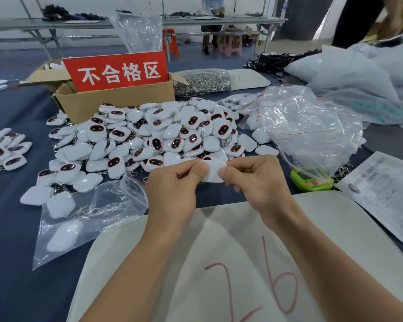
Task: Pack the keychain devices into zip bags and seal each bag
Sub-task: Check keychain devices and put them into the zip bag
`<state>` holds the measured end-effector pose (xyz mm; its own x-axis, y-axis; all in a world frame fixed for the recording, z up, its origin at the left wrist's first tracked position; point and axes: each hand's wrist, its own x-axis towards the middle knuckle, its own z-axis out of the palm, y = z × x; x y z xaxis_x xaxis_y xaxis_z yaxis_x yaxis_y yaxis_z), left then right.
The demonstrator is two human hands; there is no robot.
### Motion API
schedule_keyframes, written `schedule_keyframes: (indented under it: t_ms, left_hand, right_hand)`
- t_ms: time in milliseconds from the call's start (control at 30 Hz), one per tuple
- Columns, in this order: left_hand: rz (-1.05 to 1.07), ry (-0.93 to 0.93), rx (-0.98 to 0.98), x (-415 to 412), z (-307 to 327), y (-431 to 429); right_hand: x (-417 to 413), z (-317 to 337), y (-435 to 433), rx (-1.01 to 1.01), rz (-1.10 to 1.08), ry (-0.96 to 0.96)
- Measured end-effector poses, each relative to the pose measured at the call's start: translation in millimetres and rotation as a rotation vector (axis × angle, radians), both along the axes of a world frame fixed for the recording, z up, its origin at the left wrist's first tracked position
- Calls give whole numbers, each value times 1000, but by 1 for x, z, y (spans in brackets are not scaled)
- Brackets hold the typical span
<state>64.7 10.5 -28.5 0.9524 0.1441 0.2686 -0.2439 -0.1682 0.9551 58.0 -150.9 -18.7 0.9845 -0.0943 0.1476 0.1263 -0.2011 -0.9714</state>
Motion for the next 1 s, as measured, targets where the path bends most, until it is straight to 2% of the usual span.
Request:
schedule_keyframes:
  t_ms: [100,200,367,433,500,667,800,900,1000]
  left_hand:
    - [21,-20,26,-3,-1,-4]
    - [-64,53,-77,-6,2,-6]
    - [-175,-30,70,-10,1,-7]
    - [-149,-15,30,-9,1,-6]
    - [-110,-24,14,-10,2,-6]
    - [-51,-95,52,-15,6,-8]
    - [-8,-86,53,-13,8,-6]
    - [83,-105,197,-18,9,-6]
    - [217,-164,290,-25,18,-4]
  right_hand:
    - [2,-1,0,44,-23,52]
    - [4,-1,3,70,-114,105]
    - [3,-1,3,53,-67,242]
    - [2,0,4,44,-73,235]
    - [2,1,3,69,-77,150]
    - [-2,4,-4,206,237,142]
    - [-2,4,-5,230,192,144]
    - [-3,3,0,201,142,120]
    - [-3,4,1,137,-10,114]
